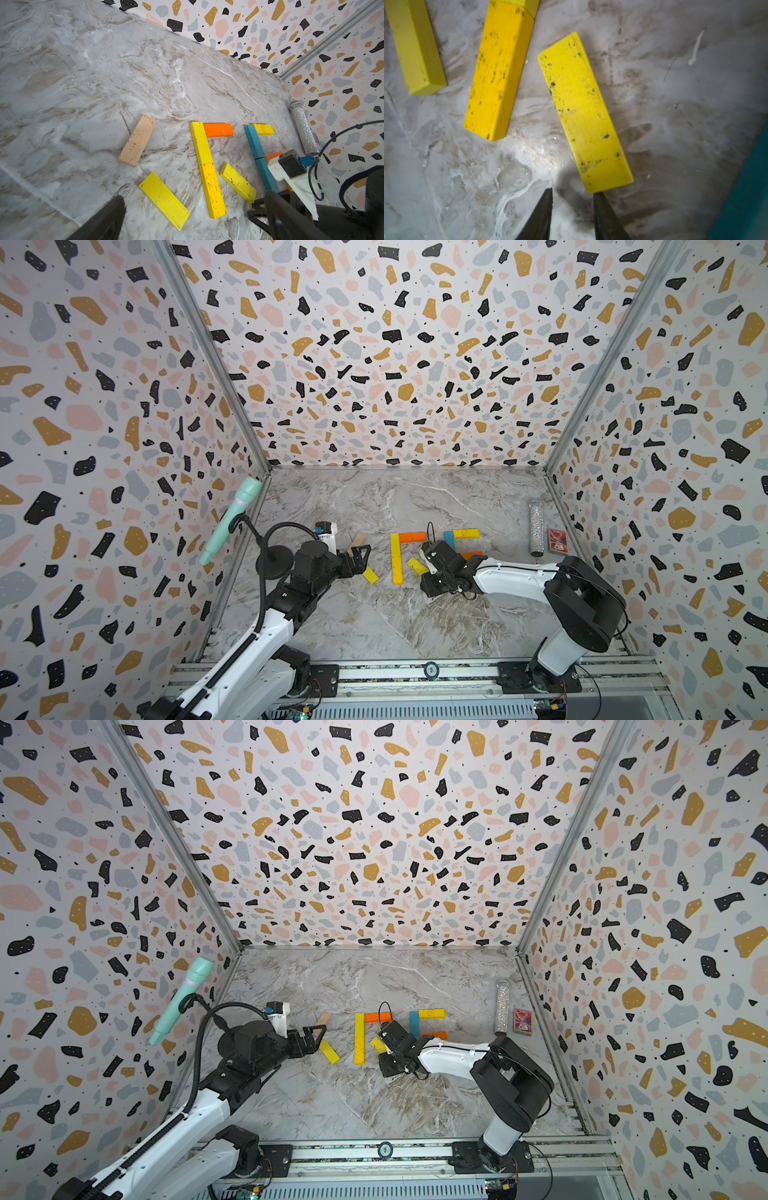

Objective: Assemble the number 6 with building blocks
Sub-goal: Assemble the building block at the center of the board.

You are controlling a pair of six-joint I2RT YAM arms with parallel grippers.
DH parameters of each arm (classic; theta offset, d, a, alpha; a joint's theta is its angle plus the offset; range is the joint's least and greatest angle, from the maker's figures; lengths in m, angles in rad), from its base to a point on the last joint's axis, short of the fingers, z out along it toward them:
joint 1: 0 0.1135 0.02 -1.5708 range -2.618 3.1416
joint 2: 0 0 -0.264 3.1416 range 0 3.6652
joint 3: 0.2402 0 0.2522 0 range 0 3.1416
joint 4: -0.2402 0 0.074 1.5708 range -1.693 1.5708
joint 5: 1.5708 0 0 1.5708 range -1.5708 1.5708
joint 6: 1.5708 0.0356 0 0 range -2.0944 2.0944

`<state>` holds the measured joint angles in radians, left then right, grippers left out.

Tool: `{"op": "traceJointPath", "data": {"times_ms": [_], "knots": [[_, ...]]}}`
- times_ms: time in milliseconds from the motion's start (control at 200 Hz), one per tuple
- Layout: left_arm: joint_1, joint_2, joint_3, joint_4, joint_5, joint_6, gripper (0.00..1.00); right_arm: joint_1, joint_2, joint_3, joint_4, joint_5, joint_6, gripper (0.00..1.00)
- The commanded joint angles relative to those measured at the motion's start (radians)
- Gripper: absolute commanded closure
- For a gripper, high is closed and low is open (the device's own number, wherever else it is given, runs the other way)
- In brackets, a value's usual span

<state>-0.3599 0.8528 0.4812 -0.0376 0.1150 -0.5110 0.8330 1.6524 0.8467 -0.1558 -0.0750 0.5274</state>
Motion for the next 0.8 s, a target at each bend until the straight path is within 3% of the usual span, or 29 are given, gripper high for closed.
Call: {"op": "traceJointPath", "data": {"times_ms": [0,591,796], "knots": [[0.004,0.012,-0.003,0.042,0.004,0.019,0.01,-0.015,0.032,0.018,-0.041,0.014,-0.022,0.67],[0.004,0.049,-0.010,0.050,0.006,0.026,0.01,-0.097,0.105,0.132,-0.113,0.073,-0.138,0.69],[0.005,0.060,-0.018,0.060,0.005,0.034,0.00,-0.126,0.110,0.160,-0.127,0.096,-0.169,0.63]]}}
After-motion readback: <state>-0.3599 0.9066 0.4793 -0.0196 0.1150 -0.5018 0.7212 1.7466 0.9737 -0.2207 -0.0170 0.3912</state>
